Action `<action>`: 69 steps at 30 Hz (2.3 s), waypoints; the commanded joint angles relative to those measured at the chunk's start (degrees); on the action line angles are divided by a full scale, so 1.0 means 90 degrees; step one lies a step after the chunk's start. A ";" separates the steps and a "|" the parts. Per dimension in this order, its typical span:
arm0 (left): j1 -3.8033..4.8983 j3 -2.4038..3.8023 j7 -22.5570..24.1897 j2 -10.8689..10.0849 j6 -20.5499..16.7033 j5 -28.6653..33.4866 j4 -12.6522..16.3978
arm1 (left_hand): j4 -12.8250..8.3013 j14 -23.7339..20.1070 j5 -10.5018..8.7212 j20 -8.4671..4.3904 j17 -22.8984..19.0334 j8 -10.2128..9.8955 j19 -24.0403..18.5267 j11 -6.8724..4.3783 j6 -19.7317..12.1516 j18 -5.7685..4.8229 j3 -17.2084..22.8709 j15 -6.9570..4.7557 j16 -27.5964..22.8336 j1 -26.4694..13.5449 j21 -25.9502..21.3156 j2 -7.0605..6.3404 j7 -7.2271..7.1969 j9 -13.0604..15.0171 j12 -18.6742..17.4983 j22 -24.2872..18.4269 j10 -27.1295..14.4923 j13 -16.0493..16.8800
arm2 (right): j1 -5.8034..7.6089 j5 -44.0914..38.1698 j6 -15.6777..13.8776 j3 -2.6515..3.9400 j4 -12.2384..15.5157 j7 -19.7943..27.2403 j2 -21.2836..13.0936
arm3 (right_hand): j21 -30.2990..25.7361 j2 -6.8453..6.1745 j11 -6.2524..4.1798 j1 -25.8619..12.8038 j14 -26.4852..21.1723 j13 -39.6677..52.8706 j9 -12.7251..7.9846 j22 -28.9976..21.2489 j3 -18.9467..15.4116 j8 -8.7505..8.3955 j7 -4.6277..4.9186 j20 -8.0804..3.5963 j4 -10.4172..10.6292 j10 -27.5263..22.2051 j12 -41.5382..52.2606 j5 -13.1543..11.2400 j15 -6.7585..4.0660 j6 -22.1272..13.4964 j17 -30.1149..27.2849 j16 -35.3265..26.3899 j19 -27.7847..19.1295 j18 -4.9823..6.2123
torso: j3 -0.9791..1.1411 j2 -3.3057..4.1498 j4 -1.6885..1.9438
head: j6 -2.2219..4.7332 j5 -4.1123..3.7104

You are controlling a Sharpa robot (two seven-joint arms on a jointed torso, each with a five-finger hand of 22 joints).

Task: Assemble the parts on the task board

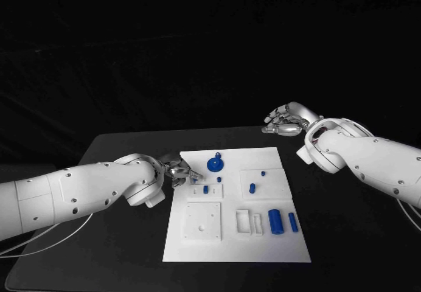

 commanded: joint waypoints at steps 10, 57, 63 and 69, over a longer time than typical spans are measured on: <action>0.0180 0.0017 0.2776 -0.0081 0.1233 0.2445 -0.0406 | -0.0271 -0.0149 -0.0028 -0.0840 0.0003 -0.0227 -0.0110 0.0079 -0.0384 -0.0013 0.0166 0.0005 -0.0021 0.0280 -0.0068 0.0368 0.0092 0.0034 -0.0084 0.0001 -0.0072 0.0001 | -0.0069 -0.0496 0.0252 0.0000 0.0699 0.0519 -0.0087 | -0.0019 0.0178 -0.0071 0.0190 0.0133 0.0010 -0.0015 0.0115 -0.0119 0.0115 -0.0025 -0.0013 -0.0398 0.0231 -0.0033 -0.0087 -0.0024 0.0082 -0.0030 0.0072 0.0133 -0.0032 | -0.0001 0.0006 -0.0004 | 0.0261 -0.0012; 0.0176 0.0013 0.3626 -0.0061 0.3000 0.3273 -0.0428 | -0.0410 -0.0566 -0.0027 -0.0756 0.0084 -0.0599 -0.0429 0.0222 -0.0586 -0.0126 0.0033 0.0154 0.0086 0.0524 -0.0165 0.0464 0.0236 0.0055 -0.0039 0.0062 -0.0409 0.0048 | -0.0160 -0.1128 0.0557 -0.0194 0.2408 0.1212 -0.0181 | 0.2471 0.0673 -0.0927 0.0031 0.1643 0.4798 -0.0111 0.1761 -0.0920 0.0056 -0.0452 -0.0817 -0.1059 0.0582 0.5187 -0.0070 -0.1358 0.0377 0.5034 0.3332 0.2647 0.0439 | 0.0002 0.0005 0.0000 | 0.0565 -0.0011; 0.0177 0.0013 0.3617 -0.0060 0.2998 0.3252 -0.0420 | -0.0415 -0.0567 -0.0027 -0.0757 0.0085 -0.0604 -0.0428 0.0222 -0.0583 -0.0126 0.0028 0.0153 0.0090 0.0527 -0.0163 0.0466 0.0236 0.0058 -0.0036 0.0064 -0.0411 0.0049 | -0.0160 -0.1128 0.0804 -0.0208 0.2415 0.1216 -0.0168 | 0.2575 0.0789 -0.0940 0.0010 0.1624 0.4878 -0.0118 0.1761 -0.0727 0.0055 -0.0468 -0.0830 -0.0992 0.0553 0.5259 -0.0216 -0.1368 0.0411 0.5099 0.3395 0.2620 0.0439 | -0.0004 0.0006 -0.0004 | 0.0544 -0.0011; 0.0177 0.0013 0.3617 -0.0064 0.2998 0.3247 -0.0420 | -0.0416 -0.0567 -0.0027 -0.0757 0.0086 -0.0607 -0.0426 0.0221 -0.0581 -0.0127 0.0023 0.0153 0.0093 0.0528 -0.0161 0.0467 0.0235 0.0059 -0.0034 0.0065 -0.0413 0.0050 | -0.0160 -0.1128 0.0966 -0.0230 0.2411 0.1219 -0.0160 | 0.2678 0.0876 -0.0945 0.0059 0.1589 0.4942 -0.0131 0.1761 -0.0426 0.0050 -0.0471 -0.0829 -0.0927 0.0515 0.5309 -0.0437 -0.1364 0.0440 0.5150 0.3447 0.2568 0.0439 | 0.0000 0.0004 -0.0004 | 0.0518 -0.0001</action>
